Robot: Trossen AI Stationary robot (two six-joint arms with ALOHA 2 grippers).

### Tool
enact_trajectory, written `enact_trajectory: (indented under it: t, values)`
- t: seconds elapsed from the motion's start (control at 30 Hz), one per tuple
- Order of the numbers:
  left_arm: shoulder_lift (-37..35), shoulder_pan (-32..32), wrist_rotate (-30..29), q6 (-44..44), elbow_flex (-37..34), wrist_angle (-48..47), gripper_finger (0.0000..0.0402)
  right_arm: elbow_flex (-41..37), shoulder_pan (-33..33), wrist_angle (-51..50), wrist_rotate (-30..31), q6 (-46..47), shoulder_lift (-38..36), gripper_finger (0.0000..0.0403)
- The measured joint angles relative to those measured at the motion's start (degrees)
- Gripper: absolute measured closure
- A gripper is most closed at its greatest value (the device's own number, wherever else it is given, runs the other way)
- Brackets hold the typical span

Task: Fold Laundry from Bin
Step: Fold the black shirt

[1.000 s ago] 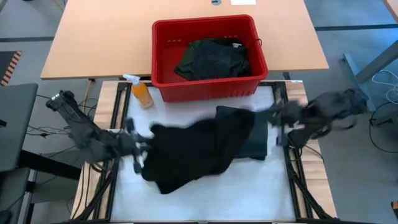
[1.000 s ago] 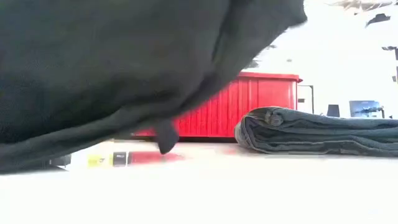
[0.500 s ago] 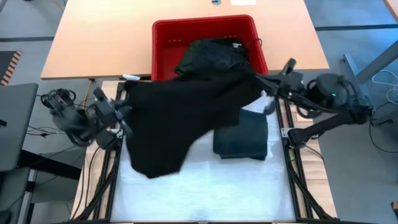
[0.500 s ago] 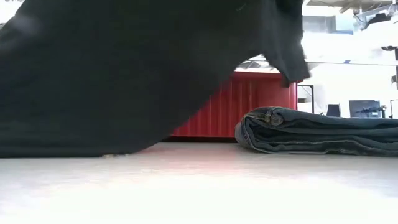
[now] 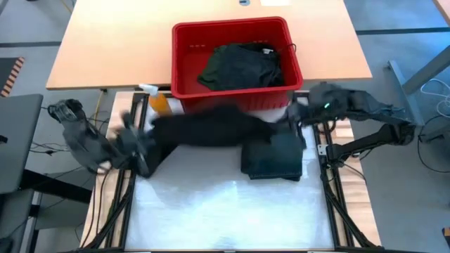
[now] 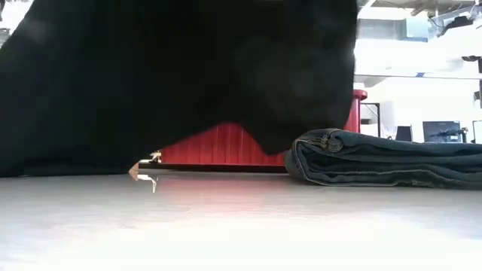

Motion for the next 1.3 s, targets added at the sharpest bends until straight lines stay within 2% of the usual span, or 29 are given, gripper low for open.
enact_trajectory:
  t: [0.07, 0.17, 0.33, 0.4, 0.5, 0.57, 0.7, 0.83, 0.97, 1.23, 1.3]
  values:
    - [2.16, -0.69, 7.96, -12.41, -3.46, -4.16, 0.0401, -3.67, 2.74, -2.54, -1.98, 4.21, -0.39, 0.0386]
    - [6.99, -3.20, 16.73, -25.13, -11.86, -1.05, 0.0401, -11.43, 9.03, -2.43, -5.65, 11.40, -0.95, 0.0385]
    - [19.92, -5.09, 26.22, -37.30, -26.87, 20.85, 0.0401, -27.66, 21.10, 4.08, -6.52, 25.94, -1.17, 0.0384]
    - [25.49, -5.07, 29.33, -41.36, -30.37, 28.24, 0.0394, -33.94, 24.90, 9.98, -6.52, 31.31, -0.56, 0.0384]
    - [32.86, -4.72, 31.47, -46.03, -31.87, 35.92, 0.0372, -41.15, 28.99, 18.75, -6.50, 38.81, 0.86, 0.0381]
    - [36.61, -4.31, 33.96, -45.86, -31.47, 38.29, 0.0352, -43.78, 30.84, 23.31, -6.47, 43.60, 1.73, 0.0374]
    - [40.32, -2.94, 40.22, -44.17, -29.06, 36.40, 0.0305, -45.83, 32.68, 26.55, -6.34, 50.57, 3.81, 0.0349]
    - [39.57, -0.45, 46.32, -42.93, -26.63, 30.68, 0.0261, -45.72, 32.95, 26.96, -6.34, 52.14, 4.98, 0.0328]
    - [36.20, 1.86, 52.20, -39.75, -22.97, 23.91, 0.0235, -45.72, 32.90, 26.66, -6.30, 51.85, 5.33, 0.0315]
    - [29.87, 3.97, 53.15, -30.24, -18.78, 21.75, 0.0228, -45.72, 32.40, 26.47, -4.18, 51.60, 5.45, 0.0300]
    - [28.75, 4.58, 51.70, -27.32, -18.40, 22.67, 0.0228, -45.72, 32.47, 26.46, -3.98, 50.90, 5.45, 0.0299]
